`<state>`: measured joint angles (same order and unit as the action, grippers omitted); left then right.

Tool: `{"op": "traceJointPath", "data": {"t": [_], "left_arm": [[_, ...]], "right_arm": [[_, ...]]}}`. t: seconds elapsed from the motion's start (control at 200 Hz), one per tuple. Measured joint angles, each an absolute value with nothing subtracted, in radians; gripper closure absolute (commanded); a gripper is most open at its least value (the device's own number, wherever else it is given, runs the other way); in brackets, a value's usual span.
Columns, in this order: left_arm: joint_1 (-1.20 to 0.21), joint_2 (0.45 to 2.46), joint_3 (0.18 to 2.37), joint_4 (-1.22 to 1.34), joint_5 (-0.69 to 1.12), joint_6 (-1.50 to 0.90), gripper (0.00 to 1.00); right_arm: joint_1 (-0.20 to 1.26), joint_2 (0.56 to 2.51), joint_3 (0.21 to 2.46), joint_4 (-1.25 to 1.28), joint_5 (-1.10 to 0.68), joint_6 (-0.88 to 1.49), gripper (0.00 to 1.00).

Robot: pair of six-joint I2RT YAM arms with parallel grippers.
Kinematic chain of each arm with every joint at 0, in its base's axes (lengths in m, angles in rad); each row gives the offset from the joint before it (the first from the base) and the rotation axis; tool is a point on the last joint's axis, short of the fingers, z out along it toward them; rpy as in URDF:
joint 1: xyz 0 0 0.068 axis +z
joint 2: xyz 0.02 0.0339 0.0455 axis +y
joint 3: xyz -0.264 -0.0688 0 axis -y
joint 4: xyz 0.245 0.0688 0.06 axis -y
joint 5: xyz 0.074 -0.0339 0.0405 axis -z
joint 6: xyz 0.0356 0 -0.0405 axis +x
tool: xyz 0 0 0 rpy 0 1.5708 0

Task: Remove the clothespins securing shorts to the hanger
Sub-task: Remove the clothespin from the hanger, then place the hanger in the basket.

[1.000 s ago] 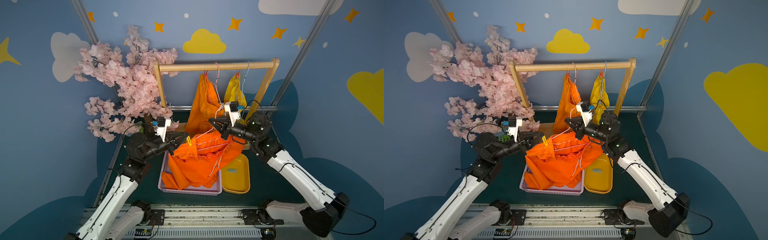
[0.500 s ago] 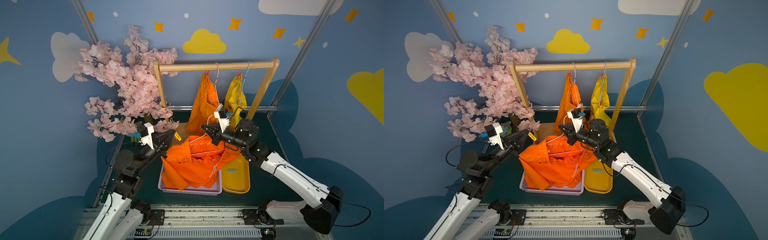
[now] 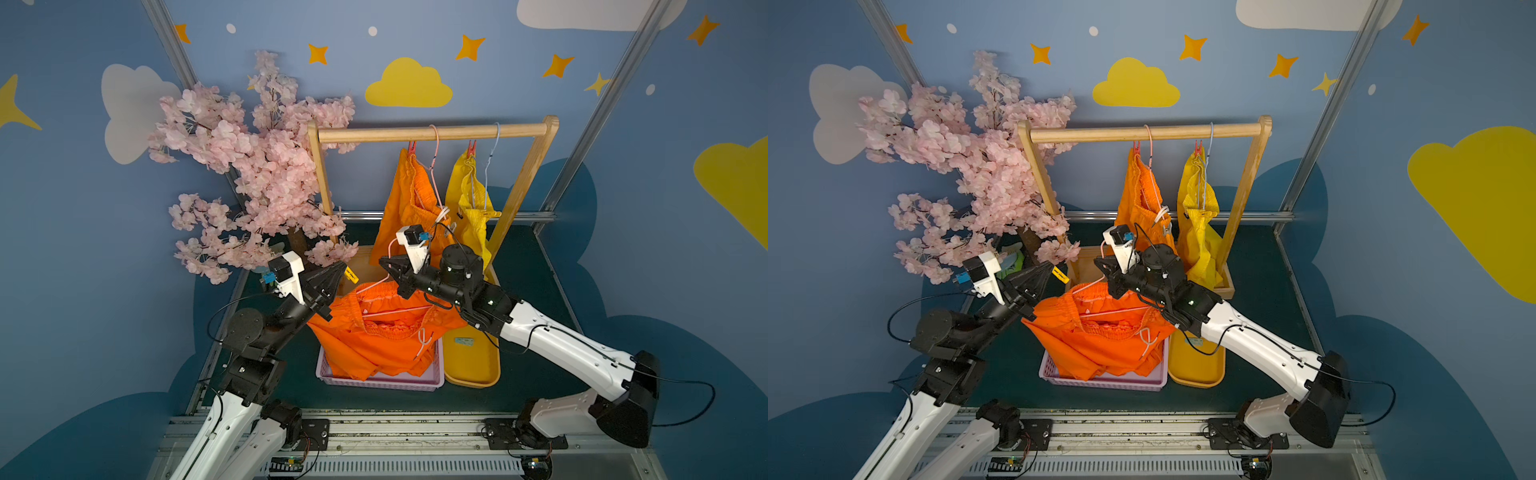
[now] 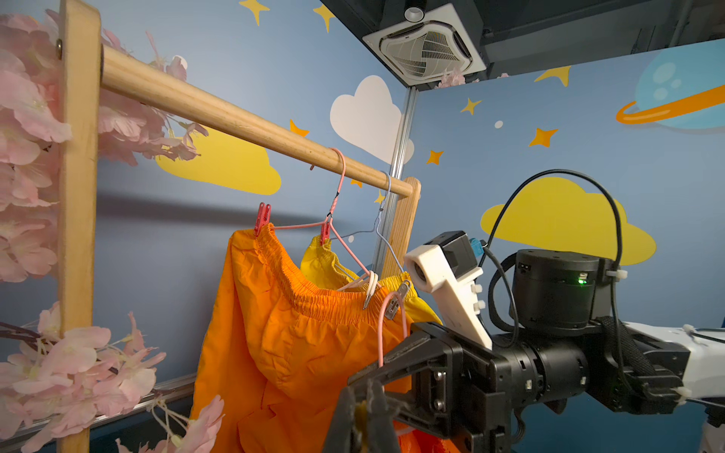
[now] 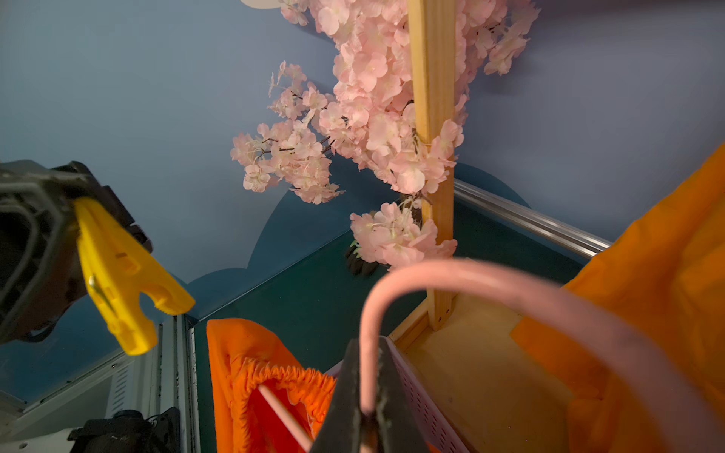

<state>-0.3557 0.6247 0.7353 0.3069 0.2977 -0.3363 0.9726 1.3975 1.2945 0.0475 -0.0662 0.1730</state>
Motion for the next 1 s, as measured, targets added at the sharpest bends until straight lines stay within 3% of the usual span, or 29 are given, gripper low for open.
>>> {"op": "traceJointPath", "data": {"t": [0.215,0.536,1.001], "left_arm": [[-0.356,0.595,0.712,0.320,0.298,-0.336,0.97],[-0.356,0.641,0.697,0.366,0.308,-0.372,0.97],[-0.356,0.797,0.606,0.496,0.379,-0.537,0.97]], "right_arm": [[1.034,1.466,1.314,0.012,-0.008,0.219,1.00],[0.870,1.479,1.210,-0.005,-0.065,0.383,1.00],[0.810,1.613,1.142,-0.013,-0.139,0.475,1.00]]}}
